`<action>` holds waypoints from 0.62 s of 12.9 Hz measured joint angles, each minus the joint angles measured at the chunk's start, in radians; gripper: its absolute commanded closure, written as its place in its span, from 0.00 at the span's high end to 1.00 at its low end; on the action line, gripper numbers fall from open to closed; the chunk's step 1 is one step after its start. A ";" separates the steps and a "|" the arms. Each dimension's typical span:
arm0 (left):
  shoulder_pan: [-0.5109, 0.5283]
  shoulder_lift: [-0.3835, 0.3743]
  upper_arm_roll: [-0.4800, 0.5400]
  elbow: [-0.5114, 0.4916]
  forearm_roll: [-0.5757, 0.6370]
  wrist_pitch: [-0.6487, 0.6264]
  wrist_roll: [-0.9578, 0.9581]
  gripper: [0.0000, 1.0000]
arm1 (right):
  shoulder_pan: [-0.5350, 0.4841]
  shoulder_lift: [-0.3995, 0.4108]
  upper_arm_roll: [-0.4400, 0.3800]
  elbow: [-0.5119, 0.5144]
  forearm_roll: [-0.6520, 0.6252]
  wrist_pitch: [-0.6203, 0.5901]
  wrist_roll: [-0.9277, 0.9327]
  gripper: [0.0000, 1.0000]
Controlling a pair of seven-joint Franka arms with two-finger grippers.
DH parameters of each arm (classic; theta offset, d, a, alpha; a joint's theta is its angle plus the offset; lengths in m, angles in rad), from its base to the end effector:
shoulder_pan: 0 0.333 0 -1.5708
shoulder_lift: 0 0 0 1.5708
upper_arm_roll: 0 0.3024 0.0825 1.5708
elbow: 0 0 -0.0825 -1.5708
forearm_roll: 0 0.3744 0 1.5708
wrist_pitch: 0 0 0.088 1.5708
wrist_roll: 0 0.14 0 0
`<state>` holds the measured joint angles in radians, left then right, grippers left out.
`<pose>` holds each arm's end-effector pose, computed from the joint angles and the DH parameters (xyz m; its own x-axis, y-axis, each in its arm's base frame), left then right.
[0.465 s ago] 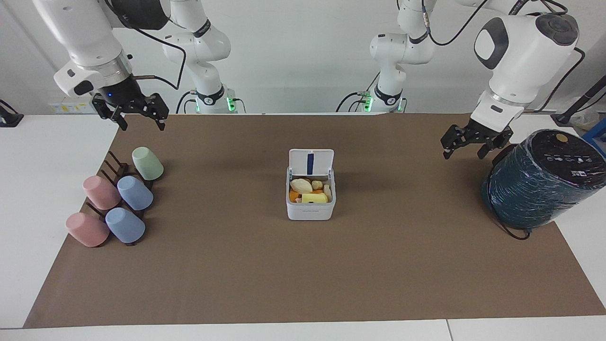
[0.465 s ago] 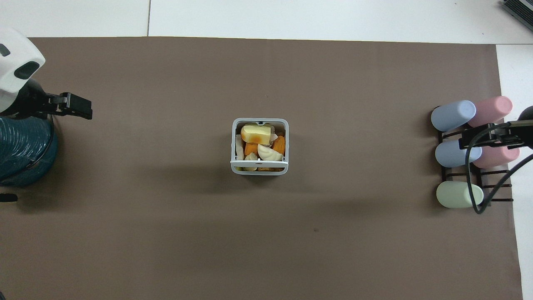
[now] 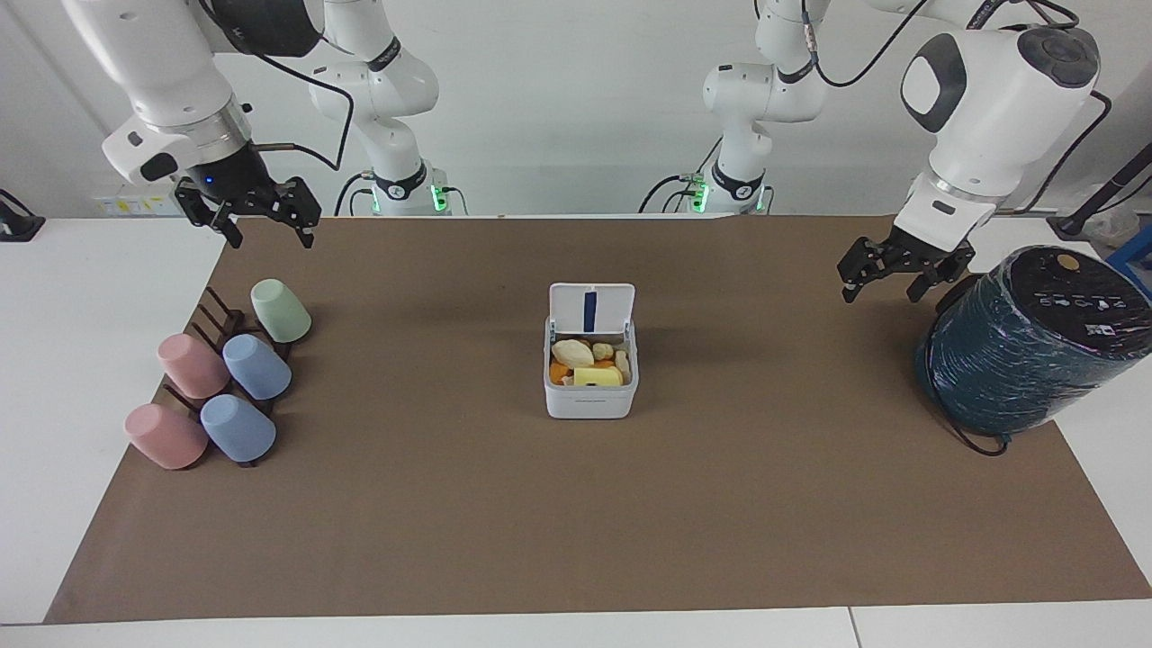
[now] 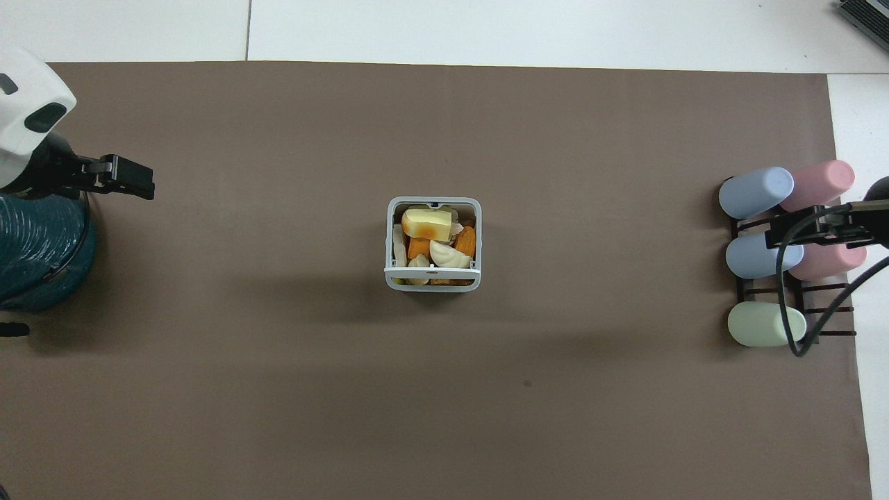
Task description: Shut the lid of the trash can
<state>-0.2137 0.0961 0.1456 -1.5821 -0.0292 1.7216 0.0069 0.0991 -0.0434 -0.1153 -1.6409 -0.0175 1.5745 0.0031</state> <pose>0.5842 -0.0467 0.5325 0.9964 -0.0718 0.0445 -0.0725 -0.9973 0.0148 0.5305 -0.0122 0.5690 0.9995 -0.0190 -0.0232 -0.0187 -0.9997 0.0126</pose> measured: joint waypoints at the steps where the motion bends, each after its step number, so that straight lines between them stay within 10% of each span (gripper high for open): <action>1: 0.000 -0.001 0.000 -0.002 0.000 0.000 0.000 1.00 | 0.000 0.000 0.000 0.000 0.000 0.000 0.000 1.00; 8: -0.003 -0.035 -0.008 -0.094 -0.001 0.041 0.000 1.00 | 0.000 0.000 0.000 0.000 0.000 0.000 0.000 1.00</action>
<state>-0.2168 0.0608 0.1376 -1.6764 -0.0302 1.7624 0.0069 0.0991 -0.0434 -0.1153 -1.6409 -0.0175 1.5745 0.0031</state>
